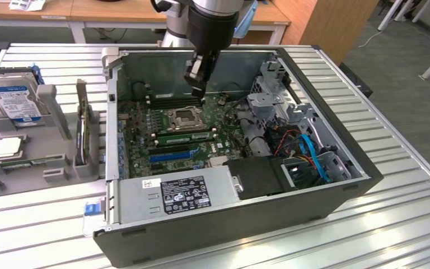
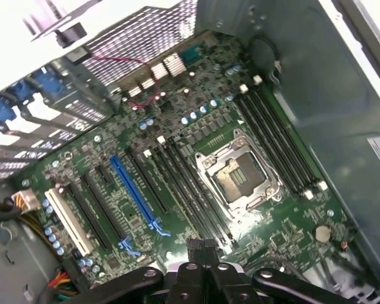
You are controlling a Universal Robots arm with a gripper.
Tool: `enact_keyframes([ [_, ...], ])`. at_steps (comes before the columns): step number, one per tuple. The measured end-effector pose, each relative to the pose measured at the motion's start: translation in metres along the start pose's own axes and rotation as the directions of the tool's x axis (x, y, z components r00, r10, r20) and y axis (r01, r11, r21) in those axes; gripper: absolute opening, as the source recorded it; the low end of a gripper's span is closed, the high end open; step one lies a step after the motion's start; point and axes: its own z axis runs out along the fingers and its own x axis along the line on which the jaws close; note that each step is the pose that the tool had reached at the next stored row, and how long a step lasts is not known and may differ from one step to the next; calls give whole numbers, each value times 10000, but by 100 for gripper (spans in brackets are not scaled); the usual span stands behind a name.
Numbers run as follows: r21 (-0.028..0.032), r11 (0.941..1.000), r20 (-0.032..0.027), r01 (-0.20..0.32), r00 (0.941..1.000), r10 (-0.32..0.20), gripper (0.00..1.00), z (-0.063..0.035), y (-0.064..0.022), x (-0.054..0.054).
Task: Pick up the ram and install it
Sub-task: 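Press down the ram until it locks into place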
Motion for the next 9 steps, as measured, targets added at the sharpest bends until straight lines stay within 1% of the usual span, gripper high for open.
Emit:
enact_keyframes([
  [5, 22, 9980, 33, -627, 9980, 627, 10, 0, 0, 0],
  [9, 39, 9934, 63, -1148, 9934, 1147, 10, 0, 0, 0],
])
